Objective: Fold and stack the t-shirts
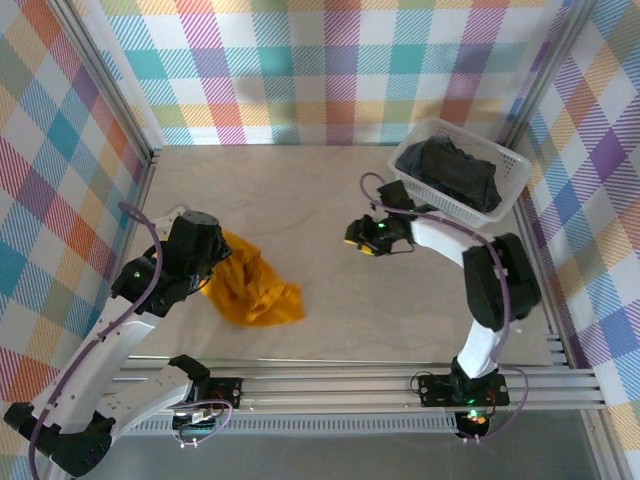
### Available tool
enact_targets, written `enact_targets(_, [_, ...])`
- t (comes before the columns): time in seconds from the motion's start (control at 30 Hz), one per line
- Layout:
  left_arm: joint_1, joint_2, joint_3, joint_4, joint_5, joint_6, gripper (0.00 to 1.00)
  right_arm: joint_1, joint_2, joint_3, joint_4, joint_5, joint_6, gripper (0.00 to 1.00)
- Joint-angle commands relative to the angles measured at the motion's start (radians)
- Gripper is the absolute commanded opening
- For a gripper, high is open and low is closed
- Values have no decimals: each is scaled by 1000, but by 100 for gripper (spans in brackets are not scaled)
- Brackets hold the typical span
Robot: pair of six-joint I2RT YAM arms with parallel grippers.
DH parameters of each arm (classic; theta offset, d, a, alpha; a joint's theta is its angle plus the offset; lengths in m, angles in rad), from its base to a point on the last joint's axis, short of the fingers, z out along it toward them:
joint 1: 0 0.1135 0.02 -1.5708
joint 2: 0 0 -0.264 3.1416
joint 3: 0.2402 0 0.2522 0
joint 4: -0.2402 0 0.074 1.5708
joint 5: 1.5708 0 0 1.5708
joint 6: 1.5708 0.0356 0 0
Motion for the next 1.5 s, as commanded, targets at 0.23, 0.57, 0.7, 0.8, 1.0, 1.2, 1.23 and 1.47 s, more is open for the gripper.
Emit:
enact_targets(0.23, [44,40,30,-16,107,9,0,259,154,180,-103,4,23,49])
enact_targets(0.57, [5,369,514,82,372,124,0,178,-93,-84,43,21,6,51])
enact_targets(0.7, [-60,524,761,72,401,149,0,48,-246,-134,32,74,2,53])
enact_targets(0.8, [-96,600,895,78,417,143,0,-38,-350,-128,6,92,-15,54])
enact_targets(1.0, [-132,718,1088,103,472,81,0,-136,-484,-70,-56,99,-30,56])
enact_targets(1.2, [-84,690,985,-10,372,63,0,-145,-478,-76,-105,125,-58,56])
enact_targets(1.23, [-58,678,940,-6,382,48,0,-145,-463,-82,-114,124,-60,56])
enact_targets(1.47, [132,772,774,106,513,51,0,-138,-370,-150,-116,104,-12,53])
